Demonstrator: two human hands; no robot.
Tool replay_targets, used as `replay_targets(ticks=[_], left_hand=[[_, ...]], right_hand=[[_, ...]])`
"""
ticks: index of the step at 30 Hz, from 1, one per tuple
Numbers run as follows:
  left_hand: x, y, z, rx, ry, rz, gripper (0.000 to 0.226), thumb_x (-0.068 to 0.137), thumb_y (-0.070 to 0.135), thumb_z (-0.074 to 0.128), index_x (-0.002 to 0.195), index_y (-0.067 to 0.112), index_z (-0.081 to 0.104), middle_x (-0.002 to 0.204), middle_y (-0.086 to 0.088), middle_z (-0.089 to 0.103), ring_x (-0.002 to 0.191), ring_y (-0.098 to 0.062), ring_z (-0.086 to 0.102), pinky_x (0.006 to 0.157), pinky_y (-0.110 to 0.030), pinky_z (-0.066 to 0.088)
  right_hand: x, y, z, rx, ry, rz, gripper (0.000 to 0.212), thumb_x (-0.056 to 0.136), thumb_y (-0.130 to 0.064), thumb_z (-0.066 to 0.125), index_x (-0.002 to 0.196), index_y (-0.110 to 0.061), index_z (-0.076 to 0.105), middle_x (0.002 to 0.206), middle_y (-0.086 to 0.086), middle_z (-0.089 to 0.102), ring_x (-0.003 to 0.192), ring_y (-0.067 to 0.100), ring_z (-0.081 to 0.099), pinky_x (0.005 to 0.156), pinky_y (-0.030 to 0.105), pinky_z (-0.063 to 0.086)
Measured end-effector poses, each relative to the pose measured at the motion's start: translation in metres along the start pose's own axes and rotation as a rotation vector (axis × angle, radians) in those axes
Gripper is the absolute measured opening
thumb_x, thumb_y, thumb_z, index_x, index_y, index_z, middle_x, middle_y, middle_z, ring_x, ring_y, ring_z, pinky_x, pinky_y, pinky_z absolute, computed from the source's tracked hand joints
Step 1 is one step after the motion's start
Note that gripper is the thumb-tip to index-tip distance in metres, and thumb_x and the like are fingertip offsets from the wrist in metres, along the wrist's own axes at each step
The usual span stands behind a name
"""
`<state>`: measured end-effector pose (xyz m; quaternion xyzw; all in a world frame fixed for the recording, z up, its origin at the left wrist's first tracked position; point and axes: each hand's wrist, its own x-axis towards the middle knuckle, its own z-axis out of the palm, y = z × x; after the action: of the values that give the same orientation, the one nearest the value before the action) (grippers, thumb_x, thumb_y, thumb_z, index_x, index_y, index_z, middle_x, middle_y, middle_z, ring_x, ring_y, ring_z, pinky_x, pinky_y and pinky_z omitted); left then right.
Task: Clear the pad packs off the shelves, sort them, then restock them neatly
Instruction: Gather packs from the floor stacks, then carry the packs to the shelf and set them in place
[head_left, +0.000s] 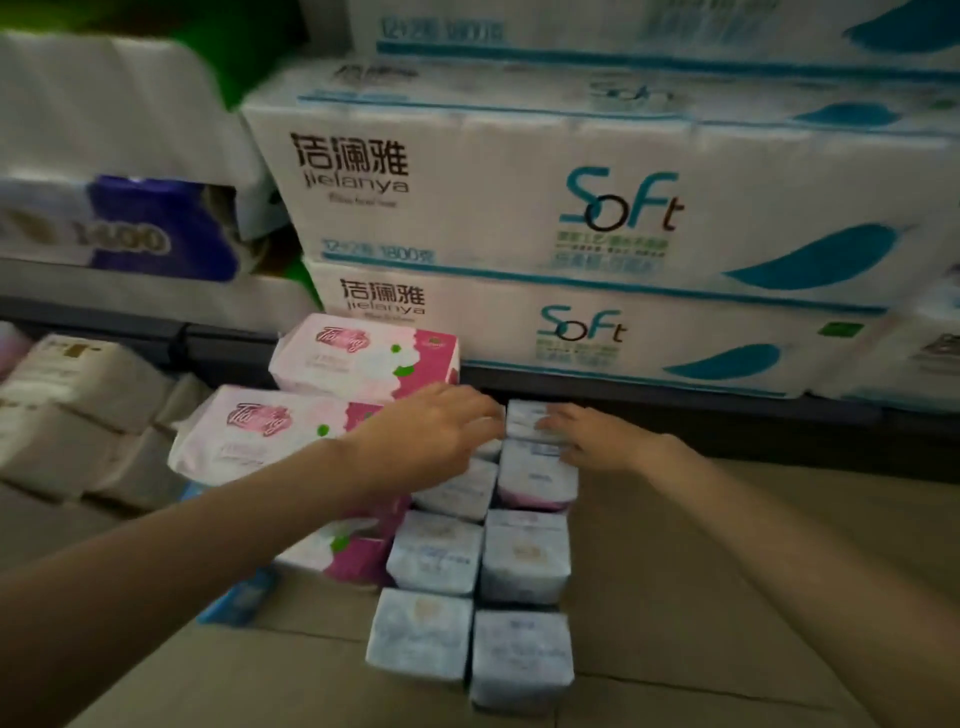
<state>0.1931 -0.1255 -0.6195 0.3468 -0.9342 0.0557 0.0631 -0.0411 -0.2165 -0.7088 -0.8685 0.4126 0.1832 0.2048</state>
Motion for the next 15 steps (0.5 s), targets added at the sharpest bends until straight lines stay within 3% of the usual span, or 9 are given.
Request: replay_targets(ticks=[2,4,6,7,9,11,13,15], left_hand=[[0.006,0.004,0.015,-0.007,-0.076,0.048,0.036,0.069,0.013,0.045,0.094,0.012,0.071,0.098,-0.004,0.07,0.087,-0.021,0.067,0.072,-0.028,0.053],[0.015,0.006,0.035,0.0,-0.15,0.045,0.032,0.061,0.018,0.068,0.092,0.015,0.074,0.094,-0.002,0.072,0.085,-0.018,0.07,0.069,-0.026,0.055],[0.03,0.01,0.052,0.026,-0.285,-0.007,0.052,0.052,0.024,0.085,0.102,0.015,0.072,0.105,-0.003,0.07,0.095,-0.017,0.068,0.075,-0.024,0.053],[0.035,0.014,0.06,0.023,-0.359,-0.038,0.057,0.064,0.025,0.081,0.117,0.013,0.064,0.123,-0.007,0.062,0.111,-0.017,0.06,0.088,-0.026,0.048],[0.045,0.019,0.082,0.02,-0.547,-0.087,0.055,0.093,0.024,0.053,0.144,0.015,0.033,0.153,-0.008,0.027,0.139,-0.019,0.029,0.11,-0.032,0.025],[0.053,0.024,0.093,-0.062,-0.663,-0.189,0.055,0.097,0.026,0.044,0.147,0.015,0.022,0.156,-0.008,0.014,0.142,-0.022,0.018,0.113,-0.034,0.015],[0.056,0.028,0.102,-0.113,-0.66,-0.249,0.06,0.094,0.028,0.05,0.145,0.013,0.022,0.155,-0.009,0.014,0.141,-0.023,0.02,0.112,-0.033,0.016],[0.058,0.031,0.106,-0.132,-0.618,-0.298,0.064,0.091,0.029,0.055,0.144,0.013,0.022,0.154,-0.01,0.014,0.139,-0.023,0.022,0.111,-0.034,0.019]], right_hand=[[0.007,0.01,0.01,-0.004,0.025,0.047,0.057,0.099,-0.016,0.043,0.15,-0.023,0.018,0.158,0.005,0.007,0.143,0.026,0.016,0.113,0.031,0.017],[0.008,0.017,0.017,0.019,0.083,0.08,0.062,0.098,-0.006,0.041,0.15,-0.028,0.014,0.159,0.002,0.004,0.144,0.025,0.01,0.115,0.036,0.019],[0.005,0.021,0.023,0.045,0.126,0.086,0.063,0.097,-0.003,0.041,0.149,-0.03,0.018,0.159,0.002,0.005,0.143,0.027,0.011,0.115,0.038,0.021],[0.002,0.021,0.026,0.05,0.135,0.067,0.057,0.098,-0.008,0.041,0.148,-0.029,0.024,0.159,0.003,0.008,0.143,0.028,0.012,0.115,0.039,0.019],[-0.001,0.02,0.035,0.082,0.178,0.019,0.047,0.099,-0.017,0.039,0.145,-0.028,0.035,0.157,0.005,0.016,0.142,0.03,0.018,0.116,0.043,0.019],[0.001,0.016,0.039,0.098,0.221,0.048,0.045,0.099,-0.02,0.041,0.142,-0.031,0.037,0.152,0.007,0.024,0.133,0.034,0.033,0.109,0.044,0.03],[0.004,0.013,0.041,0.119,0.292,0.115,0.041,0.099,-0.025,0.04,0.138,-0.035,0.035,0.142,0.006,0.032,0.118,0.032,0.046,0.096,0.038,0.042],[0.011,0.011,0.042,0.096,0.349,0.151,0.041,0.098,-0.024,0.041,0.138,-0.034,0.034,0.132,0.008,0.036,0.108,0.032,0.051,0.084,0.035,0.044]])
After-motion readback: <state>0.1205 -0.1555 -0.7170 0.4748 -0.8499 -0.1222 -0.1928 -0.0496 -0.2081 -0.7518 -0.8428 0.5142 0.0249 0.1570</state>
